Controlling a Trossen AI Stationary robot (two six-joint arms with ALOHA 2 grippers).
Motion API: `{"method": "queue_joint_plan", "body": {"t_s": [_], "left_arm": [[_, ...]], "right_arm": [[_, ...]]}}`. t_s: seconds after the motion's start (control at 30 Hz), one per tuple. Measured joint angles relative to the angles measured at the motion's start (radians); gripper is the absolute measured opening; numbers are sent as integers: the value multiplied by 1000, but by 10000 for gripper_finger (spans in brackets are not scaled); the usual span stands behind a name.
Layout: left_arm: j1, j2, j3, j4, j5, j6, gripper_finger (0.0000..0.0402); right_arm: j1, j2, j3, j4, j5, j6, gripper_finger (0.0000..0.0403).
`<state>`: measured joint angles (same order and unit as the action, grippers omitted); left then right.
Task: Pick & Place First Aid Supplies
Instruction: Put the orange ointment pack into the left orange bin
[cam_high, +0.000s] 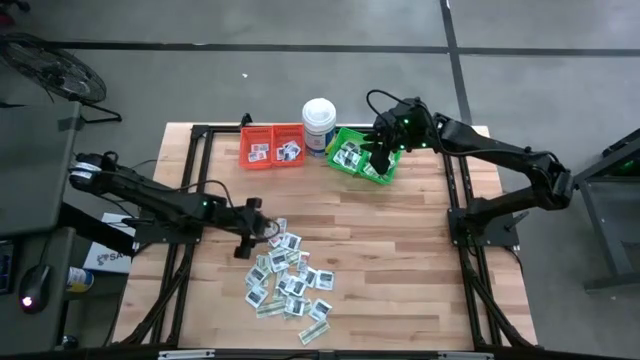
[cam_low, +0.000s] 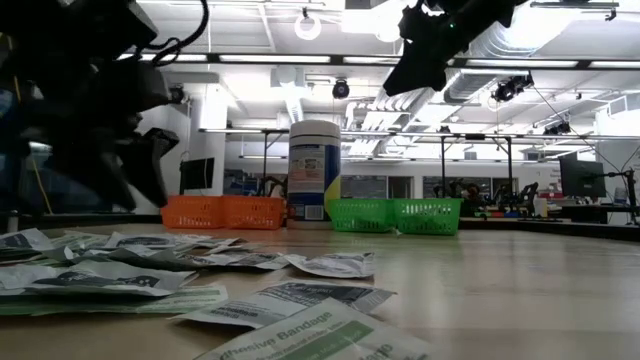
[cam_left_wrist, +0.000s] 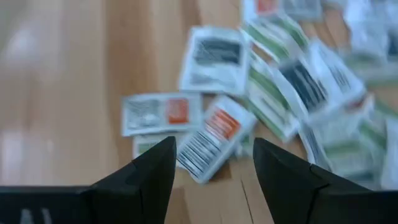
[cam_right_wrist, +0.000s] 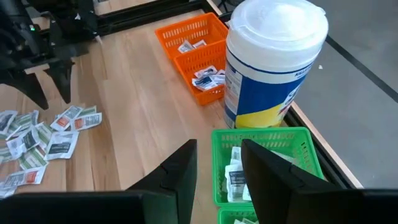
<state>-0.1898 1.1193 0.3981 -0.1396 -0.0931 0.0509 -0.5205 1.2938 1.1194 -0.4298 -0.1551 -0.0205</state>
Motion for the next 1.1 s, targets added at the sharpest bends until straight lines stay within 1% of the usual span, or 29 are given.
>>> {"method": "queue_joint_plan", "body": {"t_s": [0.2, 0.43, 0.63, 0.73, 0.97, 1.1], "left_arm": [[0, 55, 0, -29, -3, 139, 208], [0, 105, 0, -17, -52, 251, 208], [1, 109, 30, -17, -127, 363, 208], [0, 109, 35, -17, -144, 423, 208], [0, 109, 35, -50, -88, 470, 208], [0, 109, 35, -37, -85, 526, 208]], "right_arm": [[0, 0, 0, -6, -14, 21, 119], [0, 0, 0, -23, -16, 42, 119], [0, 0, 0, -31, -16, 43, 119], [0, 0, 0, -31, -13, 47, 119], [0, 0, 0, -35, -12, 68, 119], [0, 0, 0, -35, -12, 73, 119]]}}
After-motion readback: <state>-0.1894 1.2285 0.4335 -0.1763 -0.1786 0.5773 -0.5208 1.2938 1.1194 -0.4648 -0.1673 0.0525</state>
